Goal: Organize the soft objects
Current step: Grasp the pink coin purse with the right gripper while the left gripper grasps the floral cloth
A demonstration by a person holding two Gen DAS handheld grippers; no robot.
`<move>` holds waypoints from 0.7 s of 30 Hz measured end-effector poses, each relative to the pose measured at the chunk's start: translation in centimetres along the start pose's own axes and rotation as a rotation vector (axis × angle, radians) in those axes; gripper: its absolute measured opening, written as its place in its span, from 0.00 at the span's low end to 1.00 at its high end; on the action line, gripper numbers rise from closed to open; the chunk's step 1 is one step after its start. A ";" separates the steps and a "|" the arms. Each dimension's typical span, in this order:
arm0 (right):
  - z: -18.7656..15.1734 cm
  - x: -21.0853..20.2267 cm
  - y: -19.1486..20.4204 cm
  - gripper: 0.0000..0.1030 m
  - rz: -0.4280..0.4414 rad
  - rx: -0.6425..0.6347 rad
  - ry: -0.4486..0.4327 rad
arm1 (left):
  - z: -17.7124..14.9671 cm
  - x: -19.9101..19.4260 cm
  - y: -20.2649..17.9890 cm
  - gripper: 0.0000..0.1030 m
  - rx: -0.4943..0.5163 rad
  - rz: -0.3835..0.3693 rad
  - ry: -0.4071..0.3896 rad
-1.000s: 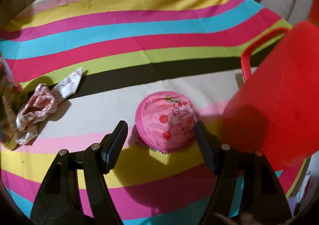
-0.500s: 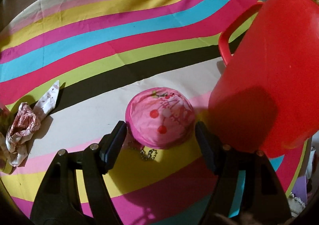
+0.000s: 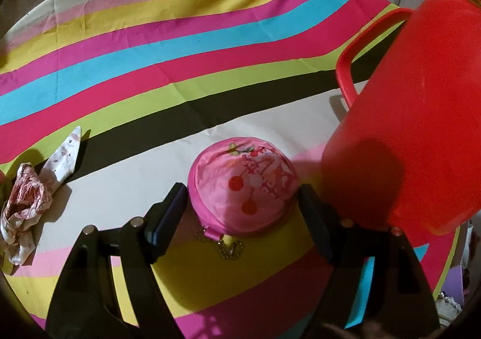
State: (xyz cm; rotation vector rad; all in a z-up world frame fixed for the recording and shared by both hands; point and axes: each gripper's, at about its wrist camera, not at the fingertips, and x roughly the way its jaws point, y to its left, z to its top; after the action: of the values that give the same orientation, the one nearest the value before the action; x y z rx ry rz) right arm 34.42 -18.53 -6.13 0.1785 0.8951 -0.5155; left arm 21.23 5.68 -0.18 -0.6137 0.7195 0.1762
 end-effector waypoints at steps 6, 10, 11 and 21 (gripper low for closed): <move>-0.2 -0.2 0.3 0.75 0.025 -0.023 -0.008 | 1.5 -0.5 -1.1 0.67 0.072 0.005 -0.042; -0.4 -0.5 0.1 0.74 0.055 -0.040 -0.011 | 2.6 0.1 -2.7 0.67 0.149 -0.010 -0.034; -0.5 -0.7 0.0 0.74 0.065 -0.047 -0.013 | 2.9 0.6 -3.2 0.67 0.176 -0.017 -0.020; -2.3 -2.3 -1.1 0.74 0.127 -0.149 -0.019 | 4.2 5.1 -7.0 0.64 0.348 0.008 0.069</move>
State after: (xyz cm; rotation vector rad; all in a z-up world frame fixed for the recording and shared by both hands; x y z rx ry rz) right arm 31.06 -17.85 -5.74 0.0942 0.8934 -0.3305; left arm 29.89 2.16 2.09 -0.2857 0.7972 0.0348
